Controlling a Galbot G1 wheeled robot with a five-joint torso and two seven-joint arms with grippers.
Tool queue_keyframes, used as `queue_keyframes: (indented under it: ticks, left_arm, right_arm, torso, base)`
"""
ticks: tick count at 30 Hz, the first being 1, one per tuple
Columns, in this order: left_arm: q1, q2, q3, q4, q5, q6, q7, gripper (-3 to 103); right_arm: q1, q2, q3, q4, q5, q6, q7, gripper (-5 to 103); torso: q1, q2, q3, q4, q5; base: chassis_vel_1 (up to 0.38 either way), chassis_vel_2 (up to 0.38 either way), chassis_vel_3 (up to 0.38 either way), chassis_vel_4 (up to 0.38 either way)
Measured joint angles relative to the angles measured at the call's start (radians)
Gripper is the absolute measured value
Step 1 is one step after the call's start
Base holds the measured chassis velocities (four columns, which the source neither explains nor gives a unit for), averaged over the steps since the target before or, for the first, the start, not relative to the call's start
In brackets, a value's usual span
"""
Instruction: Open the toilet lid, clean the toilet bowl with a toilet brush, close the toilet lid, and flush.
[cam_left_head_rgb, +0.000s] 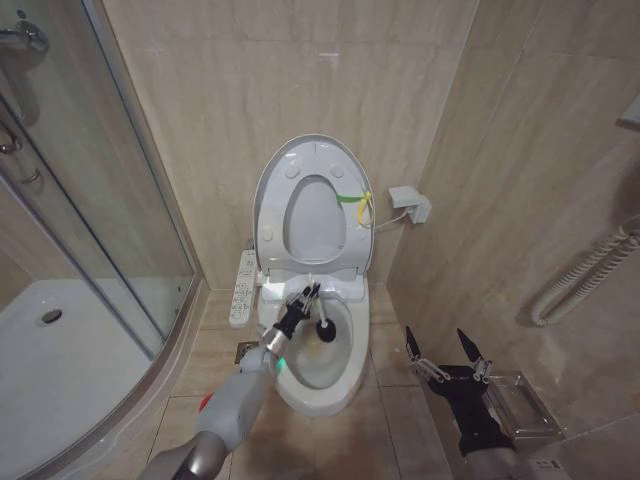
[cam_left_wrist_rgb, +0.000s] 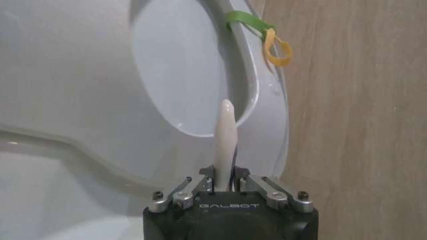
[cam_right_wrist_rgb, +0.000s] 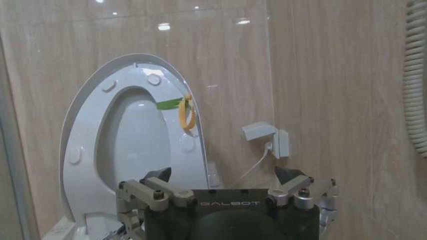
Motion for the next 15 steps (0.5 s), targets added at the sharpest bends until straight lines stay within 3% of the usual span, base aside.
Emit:
queue_keyframes:
  ticks: [7, 15]
  left_arm:
    - [0.039, -0.009, -0.006, 0.035, 0.017, 0.003, 0.023, 18]
    - [0.005, 0.005, -0.016, 0.004, 0.028, -0.005, 0.017, 18]
  right_arm:
    - [0.0, 0.0, 0.0, 0.0, 0.0, 0.0, 0.0, 100]
    - [0.0, 0.0, 0.0, 0.0, 0.0, 0.0, 0.0, 100]
  torso:
    - [0.0, 0.0, -0.001, 0.0015, 0.0006]
    - [0.0, 0.0, 0.0, 0.0003, -0.0003]
  base:
    - [0.0, 0.0, 0.0, 0.0]
    - [0.0, 0.0, 0.0, 0.0]
